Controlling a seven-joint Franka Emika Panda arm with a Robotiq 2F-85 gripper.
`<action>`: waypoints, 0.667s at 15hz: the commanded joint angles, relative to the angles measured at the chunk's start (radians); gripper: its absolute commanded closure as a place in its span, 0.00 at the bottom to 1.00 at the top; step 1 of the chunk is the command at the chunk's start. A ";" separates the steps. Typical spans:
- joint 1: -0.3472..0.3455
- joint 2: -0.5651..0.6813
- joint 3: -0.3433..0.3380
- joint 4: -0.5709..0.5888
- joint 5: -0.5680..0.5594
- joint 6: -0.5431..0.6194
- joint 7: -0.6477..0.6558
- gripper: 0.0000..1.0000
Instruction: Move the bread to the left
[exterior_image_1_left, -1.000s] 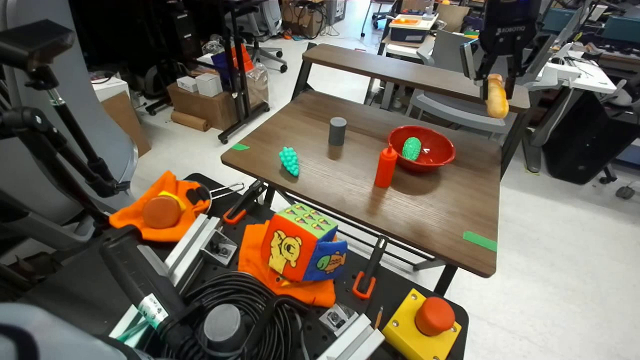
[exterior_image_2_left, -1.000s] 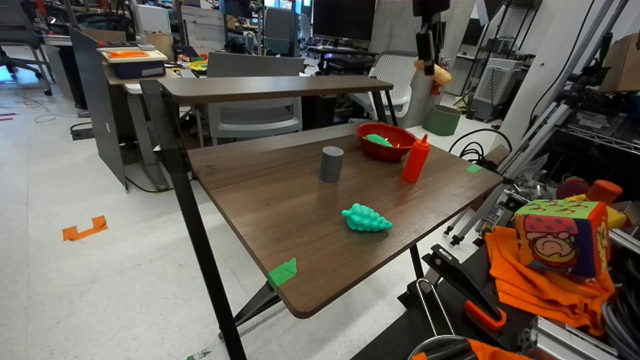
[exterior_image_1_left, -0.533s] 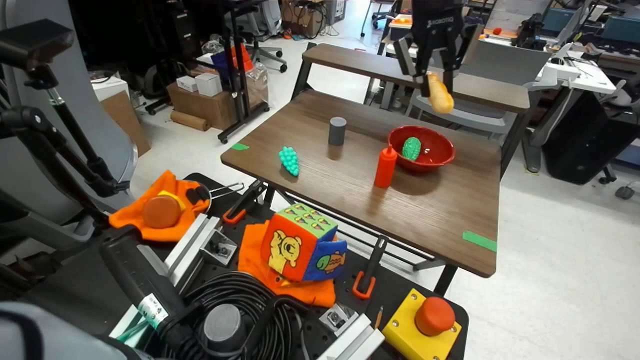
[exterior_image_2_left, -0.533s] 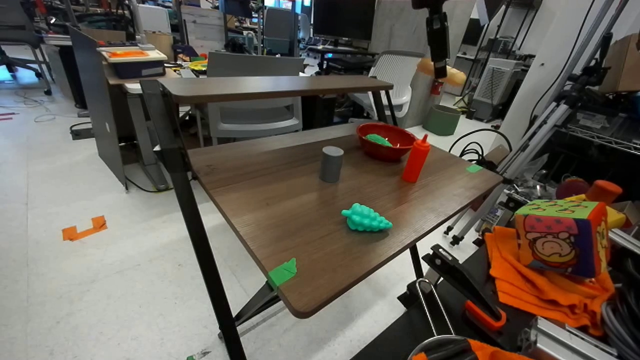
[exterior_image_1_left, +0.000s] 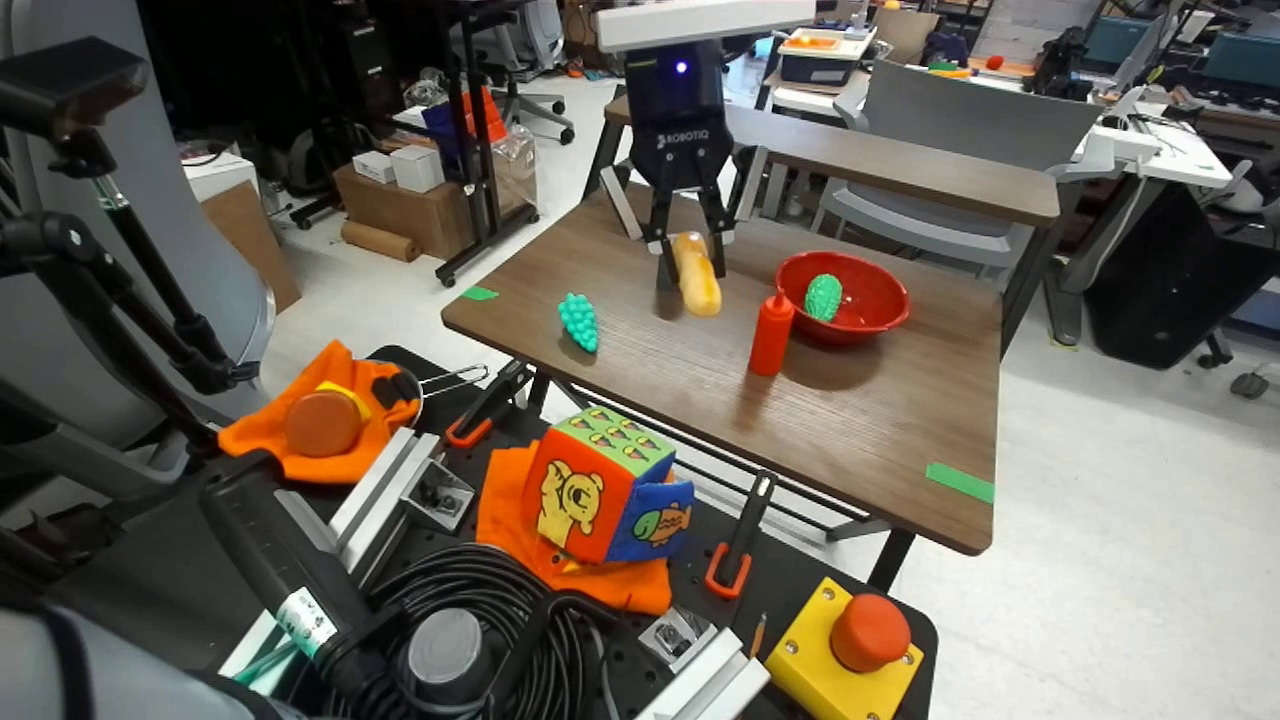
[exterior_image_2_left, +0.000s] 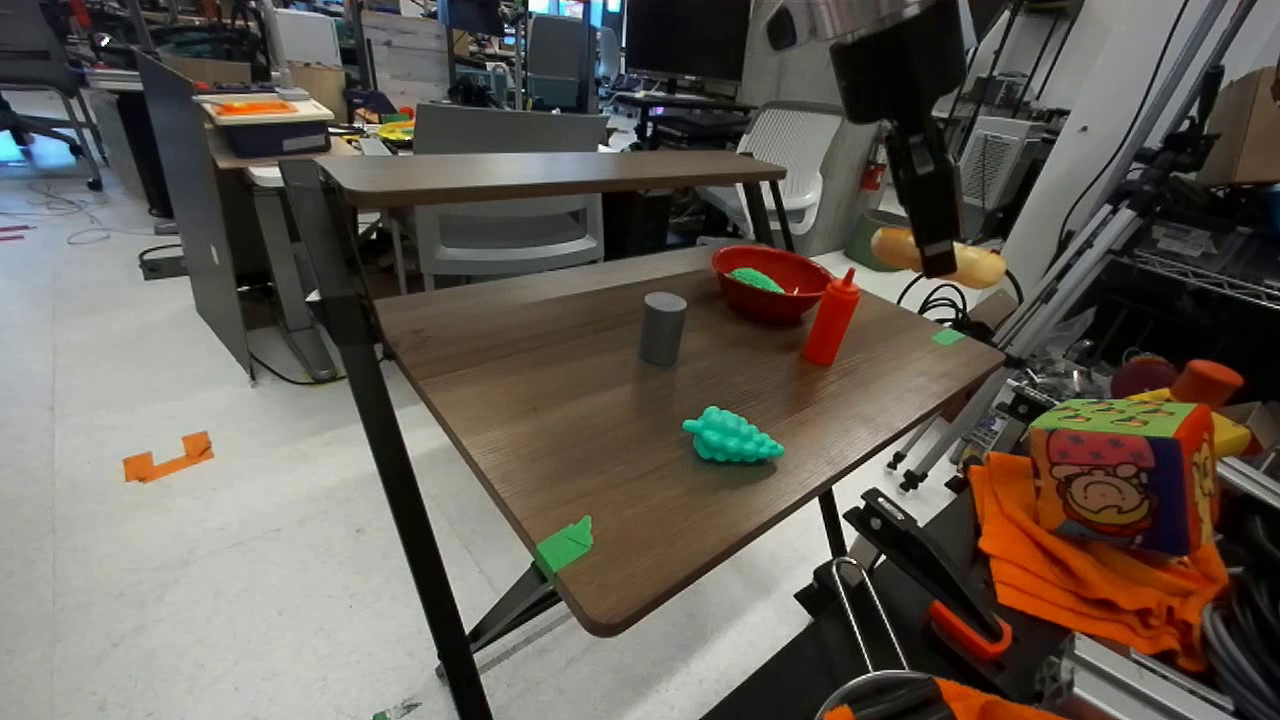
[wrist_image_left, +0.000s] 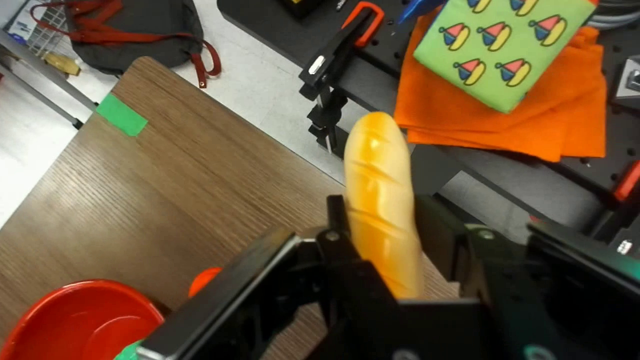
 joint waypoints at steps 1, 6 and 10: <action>0.009 -0.017 0.012 -0.048 0.013 0.085 0.067 0.86; 0.015 0.081 -0.010 0.022 -0.055 0.217 0.136 0.86; 0.020 0.215 -0.045 0.135 -0.114 0.244 0.129 0.86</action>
